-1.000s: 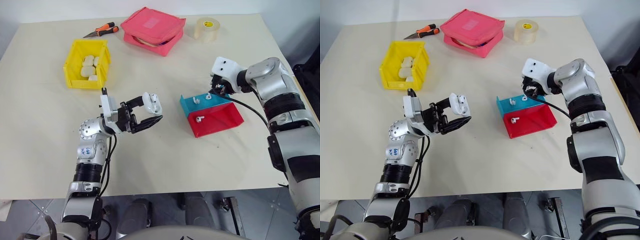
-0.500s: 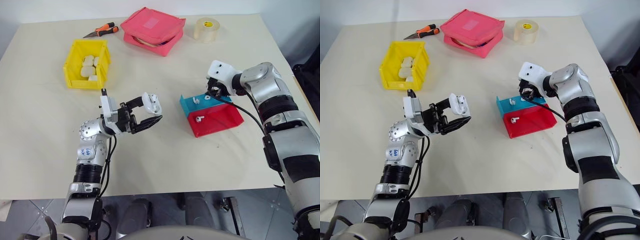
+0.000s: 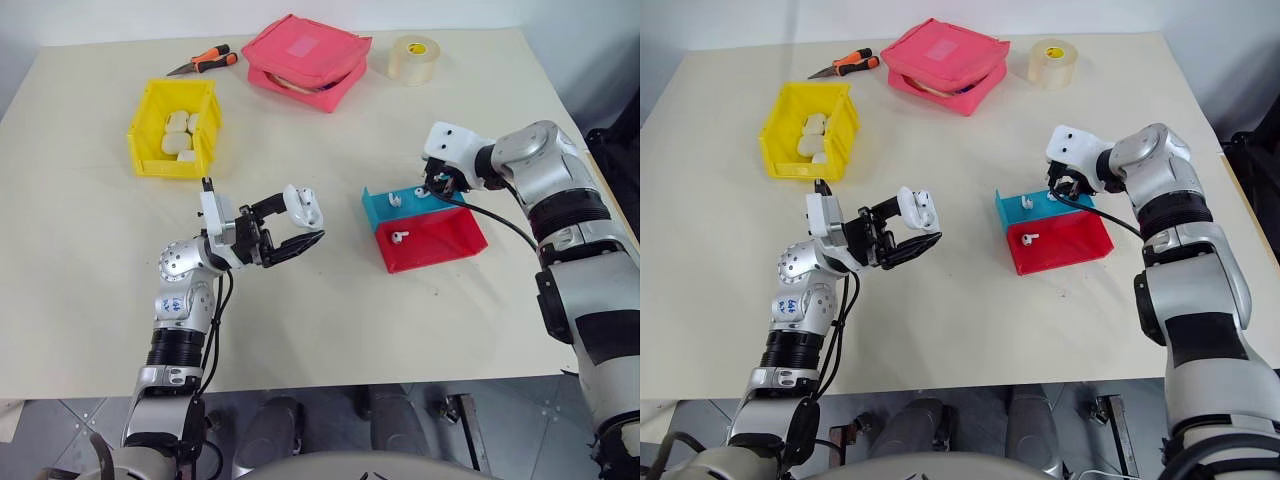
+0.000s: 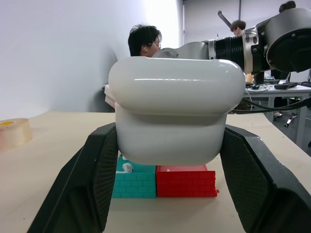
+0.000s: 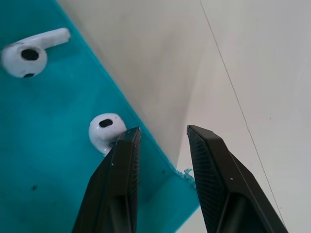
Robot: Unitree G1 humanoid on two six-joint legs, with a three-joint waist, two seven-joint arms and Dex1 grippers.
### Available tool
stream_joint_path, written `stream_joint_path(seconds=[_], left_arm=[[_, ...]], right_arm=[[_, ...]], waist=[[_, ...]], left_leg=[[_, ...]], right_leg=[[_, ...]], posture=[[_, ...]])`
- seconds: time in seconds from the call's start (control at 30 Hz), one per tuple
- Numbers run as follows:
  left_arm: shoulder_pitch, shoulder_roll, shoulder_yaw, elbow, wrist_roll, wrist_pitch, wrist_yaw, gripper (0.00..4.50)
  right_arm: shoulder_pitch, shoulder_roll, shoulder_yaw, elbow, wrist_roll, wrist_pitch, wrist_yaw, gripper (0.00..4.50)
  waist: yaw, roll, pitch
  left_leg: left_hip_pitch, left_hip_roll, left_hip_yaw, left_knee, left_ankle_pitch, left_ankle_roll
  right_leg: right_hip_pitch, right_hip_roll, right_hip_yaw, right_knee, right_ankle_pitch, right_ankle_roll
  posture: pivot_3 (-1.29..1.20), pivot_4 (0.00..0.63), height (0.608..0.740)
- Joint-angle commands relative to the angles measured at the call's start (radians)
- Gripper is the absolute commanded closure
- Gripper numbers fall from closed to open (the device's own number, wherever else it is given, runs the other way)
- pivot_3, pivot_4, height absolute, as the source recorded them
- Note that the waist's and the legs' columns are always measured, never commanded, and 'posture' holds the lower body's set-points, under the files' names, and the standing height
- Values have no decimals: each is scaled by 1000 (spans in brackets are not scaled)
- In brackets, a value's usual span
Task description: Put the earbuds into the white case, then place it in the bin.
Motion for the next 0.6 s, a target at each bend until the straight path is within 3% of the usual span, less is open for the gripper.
stream_joint_path(seconds=[0.03, 0.6], left_arm=[[-13, -3, 4, -11, -13, -17, 2, 1721], [3, -3, 4, -25, -15, -22, 3, 1721]], right_arm=[[-17, -17, -15, -47, 12, 2, 7, 2926], [8, -64, -22, -270, 93, 290, 262, 2926]], waist=[[0, 0, 0], [4, 0, 0]], left_leg=[[0, 0, 0, 0, 0, 0], [0, 0, 0, 0, 0, 0]], right_leg=[[0, 0, 0, 0, 0, 0], [0, 0, 0, 0, 0, 0]], posture=[[0, 150, 740], [0, 150, 740]])
